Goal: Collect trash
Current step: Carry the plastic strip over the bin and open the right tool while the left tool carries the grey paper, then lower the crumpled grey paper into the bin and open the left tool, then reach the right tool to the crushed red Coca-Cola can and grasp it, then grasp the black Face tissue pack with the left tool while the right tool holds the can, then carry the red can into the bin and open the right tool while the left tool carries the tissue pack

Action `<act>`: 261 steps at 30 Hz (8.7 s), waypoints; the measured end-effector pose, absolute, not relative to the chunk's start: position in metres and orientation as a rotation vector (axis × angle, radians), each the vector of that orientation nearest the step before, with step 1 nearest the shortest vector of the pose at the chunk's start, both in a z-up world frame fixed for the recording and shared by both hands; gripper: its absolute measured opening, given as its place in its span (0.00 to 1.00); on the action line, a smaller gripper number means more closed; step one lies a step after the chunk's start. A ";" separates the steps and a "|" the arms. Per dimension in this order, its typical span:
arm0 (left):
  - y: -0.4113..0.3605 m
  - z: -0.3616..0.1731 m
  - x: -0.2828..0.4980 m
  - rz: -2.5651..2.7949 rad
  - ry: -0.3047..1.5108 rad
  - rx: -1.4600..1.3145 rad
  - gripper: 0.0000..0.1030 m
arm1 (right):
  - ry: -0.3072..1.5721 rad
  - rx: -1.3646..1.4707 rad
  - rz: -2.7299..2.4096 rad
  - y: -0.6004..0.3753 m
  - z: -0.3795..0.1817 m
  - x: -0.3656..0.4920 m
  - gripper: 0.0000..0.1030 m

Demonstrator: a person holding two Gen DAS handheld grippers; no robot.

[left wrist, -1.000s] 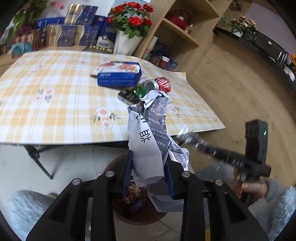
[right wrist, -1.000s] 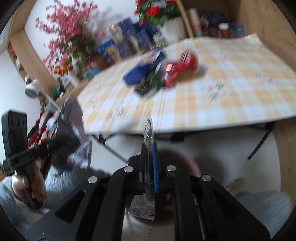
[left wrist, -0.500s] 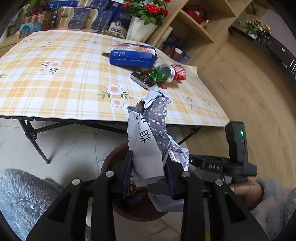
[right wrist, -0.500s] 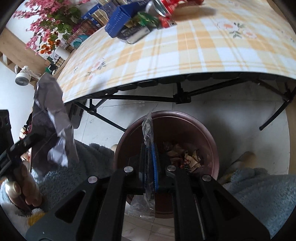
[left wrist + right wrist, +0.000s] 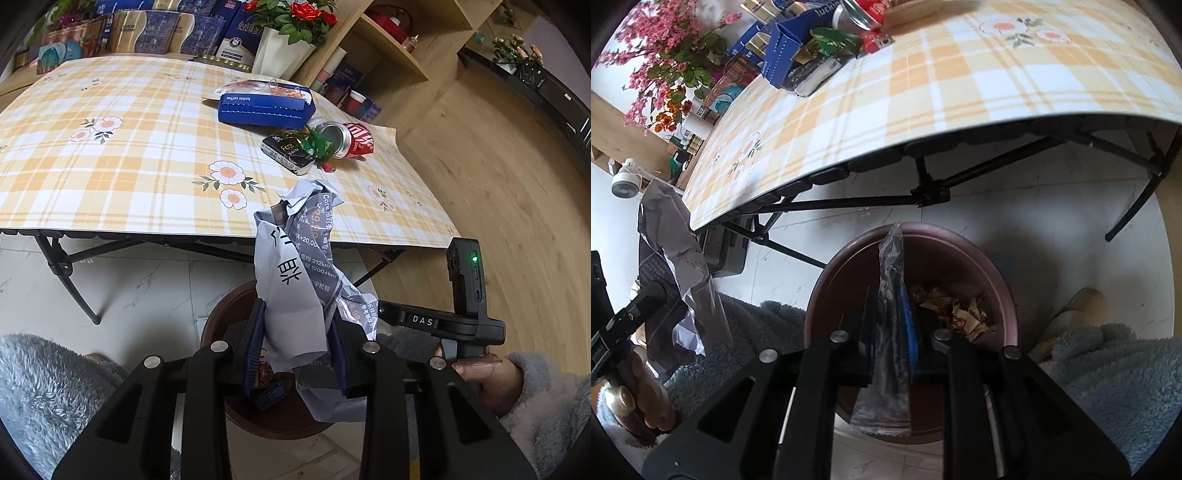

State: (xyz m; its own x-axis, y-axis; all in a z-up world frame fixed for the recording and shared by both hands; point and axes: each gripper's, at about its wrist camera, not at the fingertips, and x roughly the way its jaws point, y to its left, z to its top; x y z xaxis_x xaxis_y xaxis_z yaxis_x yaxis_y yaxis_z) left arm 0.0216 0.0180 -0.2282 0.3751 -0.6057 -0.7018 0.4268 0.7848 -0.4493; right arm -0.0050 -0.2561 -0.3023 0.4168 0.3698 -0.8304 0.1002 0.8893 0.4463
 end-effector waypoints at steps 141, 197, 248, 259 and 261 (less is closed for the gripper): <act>0.003 -0.246 0.104 -0.467 0.789 -0.223 0.81 | 0.705 -0.286 -0.019 -0.237 -0.191 0.165 0.24; -0.113 -0.233 0.194 -0.711 0.978 0.253 0.61 | 0.602 0.067 -0.001 -0.310 -0.171 0.050 0.24; 0.017 -0.230 0.045 -0.660 0.904 -0.183 0.61 | 1.216 0.267 0.202 -0.209 -0.339 0.006 0.27; 0.014 -0.231 0.044 -0.652 0.908 -0.160 0.61 | 1.078 0.228 0.159 -0.214 -0.309 -0.001 0.94; 0.014 -0.231 0.044 -0.650 0.909 -0.158 0.61 | 1.038 0.231 0.138 -0.219 -0.297 -0.004 0.94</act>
State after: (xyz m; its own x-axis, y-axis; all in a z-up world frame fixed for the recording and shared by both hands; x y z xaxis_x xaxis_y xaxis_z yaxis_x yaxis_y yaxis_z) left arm 0.0436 0.0138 -0.2310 0.4388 -0.5851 -0.6820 0.4563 0.7989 -0.3918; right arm -0.0043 -0.2193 -0.2973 0.5021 0.2222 -0.8358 -0.0043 0.9671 0.2544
